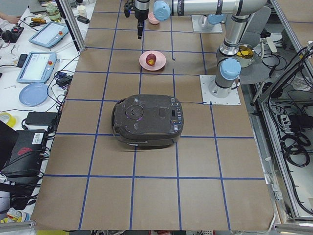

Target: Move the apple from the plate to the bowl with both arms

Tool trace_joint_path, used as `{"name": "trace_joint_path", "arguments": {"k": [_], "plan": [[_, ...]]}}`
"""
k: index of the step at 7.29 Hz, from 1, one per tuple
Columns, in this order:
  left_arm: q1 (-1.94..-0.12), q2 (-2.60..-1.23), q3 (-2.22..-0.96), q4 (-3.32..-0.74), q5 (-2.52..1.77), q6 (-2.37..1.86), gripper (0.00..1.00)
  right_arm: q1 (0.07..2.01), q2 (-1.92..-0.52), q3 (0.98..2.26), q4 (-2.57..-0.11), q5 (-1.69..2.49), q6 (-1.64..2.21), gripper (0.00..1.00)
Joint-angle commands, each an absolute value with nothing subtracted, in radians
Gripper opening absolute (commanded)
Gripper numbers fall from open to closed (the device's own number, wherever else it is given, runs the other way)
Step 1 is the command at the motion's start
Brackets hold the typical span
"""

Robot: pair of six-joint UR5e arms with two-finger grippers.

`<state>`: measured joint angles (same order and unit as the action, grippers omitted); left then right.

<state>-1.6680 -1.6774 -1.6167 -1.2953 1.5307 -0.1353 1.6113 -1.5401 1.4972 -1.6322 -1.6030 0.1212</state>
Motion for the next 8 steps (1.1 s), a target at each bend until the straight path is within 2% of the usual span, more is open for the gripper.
{"name": "trace_joint_path", "arguments": {"k": [1, 3, 5, 8], "plan": [[-1.692, -1.726, -1.666, -1.272, 1.511, -0.175, 1.00, 1.611, -1.540, 1.497, -1.632, -1.603, 0.121, 1.00], [-1.739, -1.784, -1.776, -1.112, 1.509, -0.240, 1.00, 1.612, -1.540, 1.500, -1.631, -1.603, 0.121, 1.00], [-1.764, -1.815, -1.857, -1.063, 1.522, -0.236, 1.00, 1.606, -1.533, 1.514, -1.632, -1.608, 0.066, 1.00], [-1.763, -1.879, -1.894, -0.945, 1.505, -0.216, 1.00, 1.571, -1.523, 1.677, -1.752, -1.615, -0.135, 1.00]]}}
